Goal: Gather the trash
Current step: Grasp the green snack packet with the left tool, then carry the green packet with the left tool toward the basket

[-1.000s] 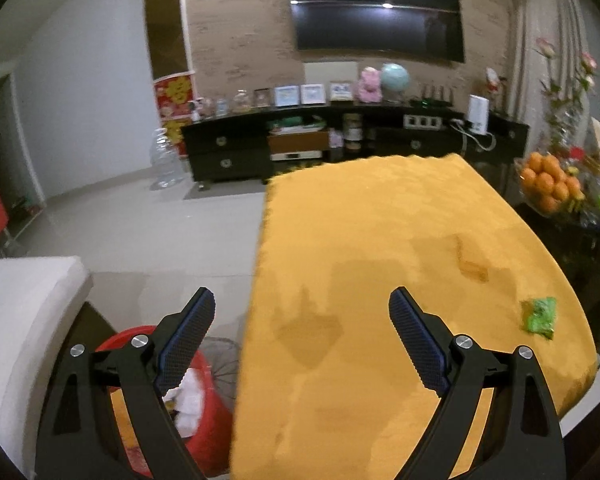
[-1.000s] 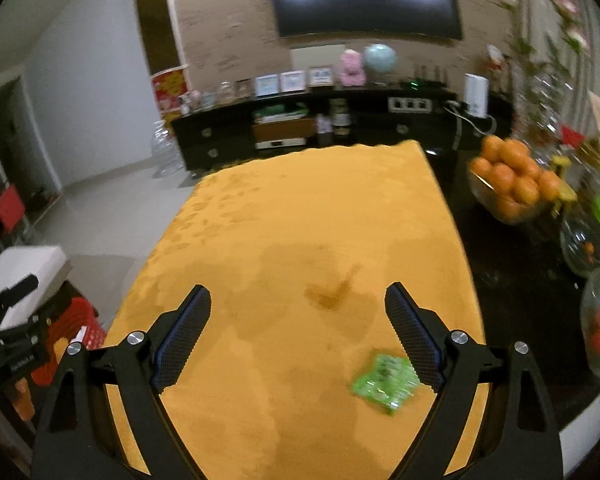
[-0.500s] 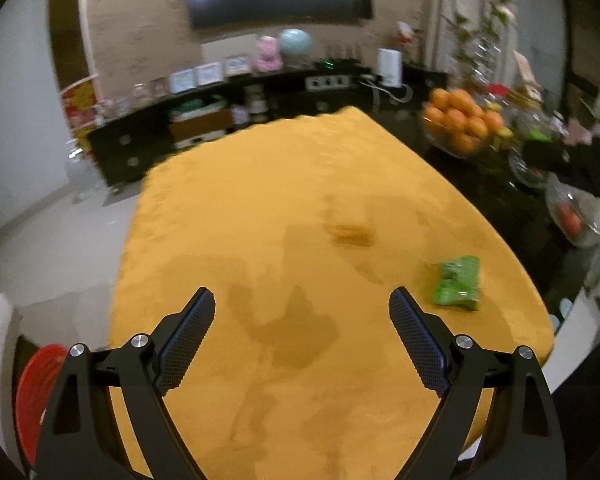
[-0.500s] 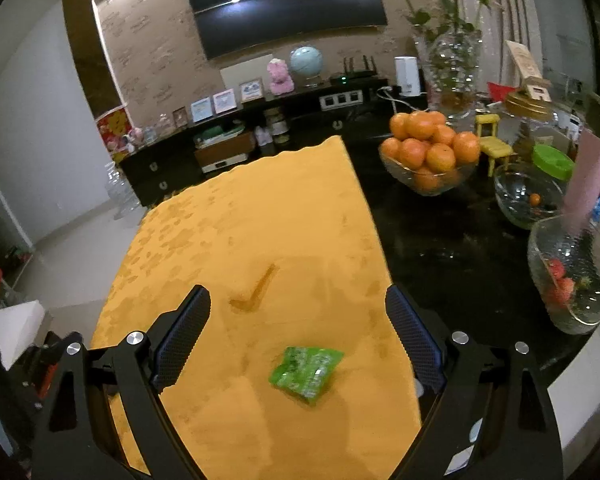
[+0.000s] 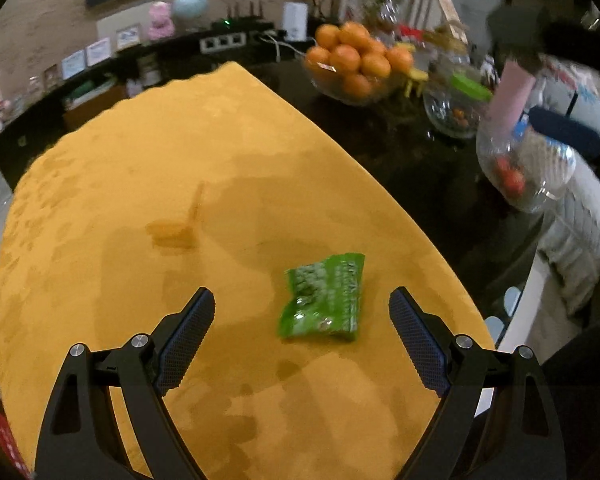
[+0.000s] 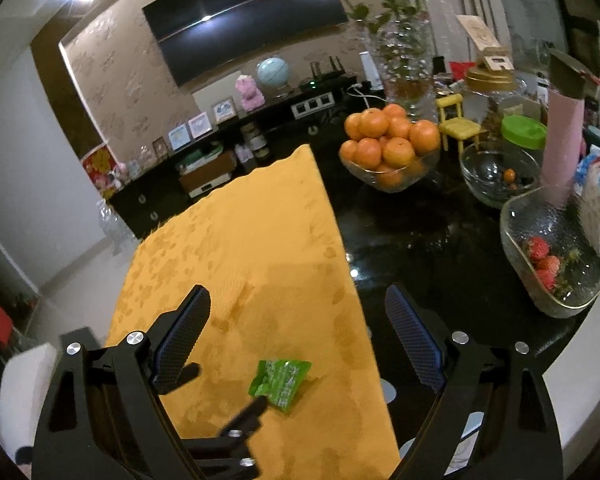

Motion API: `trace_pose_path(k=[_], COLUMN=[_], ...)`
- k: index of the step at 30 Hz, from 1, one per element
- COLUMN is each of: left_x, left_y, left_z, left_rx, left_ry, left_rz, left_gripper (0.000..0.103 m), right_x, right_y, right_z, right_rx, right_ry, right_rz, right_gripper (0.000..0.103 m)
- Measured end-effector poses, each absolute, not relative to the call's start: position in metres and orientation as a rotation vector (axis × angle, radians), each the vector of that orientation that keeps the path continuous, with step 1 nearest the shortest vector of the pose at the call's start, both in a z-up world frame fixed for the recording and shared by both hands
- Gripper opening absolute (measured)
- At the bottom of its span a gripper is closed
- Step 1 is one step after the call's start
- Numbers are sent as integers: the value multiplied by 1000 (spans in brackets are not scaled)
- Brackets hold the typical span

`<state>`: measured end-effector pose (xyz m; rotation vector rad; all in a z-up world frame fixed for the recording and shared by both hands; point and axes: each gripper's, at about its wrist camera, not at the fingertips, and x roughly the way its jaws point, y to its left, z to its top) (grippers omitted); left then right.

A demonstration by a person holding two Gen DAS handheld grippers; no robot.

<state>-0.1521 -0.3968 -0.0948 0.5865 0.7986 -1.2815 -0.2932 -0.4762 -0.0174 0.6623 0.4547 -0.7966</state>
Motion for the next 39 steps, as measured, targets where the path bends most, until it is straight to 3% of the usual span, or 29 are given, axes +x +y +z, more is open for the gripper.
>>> trace_pose_path(k=[7, 11, 16, 27, 39], left_x=[-157, -157, -155, -118, -33], left_y=[-418, -421, -417, -363, -229], left_z=[-121, -129, -126, -84, -24], left_rx=[645, 658, 633, 557, 401], left_ry=[818, 838, 822, 780, 711], left_rz=[-1262, -1261, -1265, -1171, -854], left_gripper=[83, 48, 35, 33, 33], right_x=[-299, -297, -295, -273, -216], right_y=[-485, -486, -486, -474, -441], right_z=[-25, -28, -29, -30, -35], right_rx=[706, 715, 709, 670, 546], right_ry=[455, 462, 472, 510, 594], right_rz=[-784, -775, -771, -741, -682], right_gripper=[86, 86, 86, 86, 86])
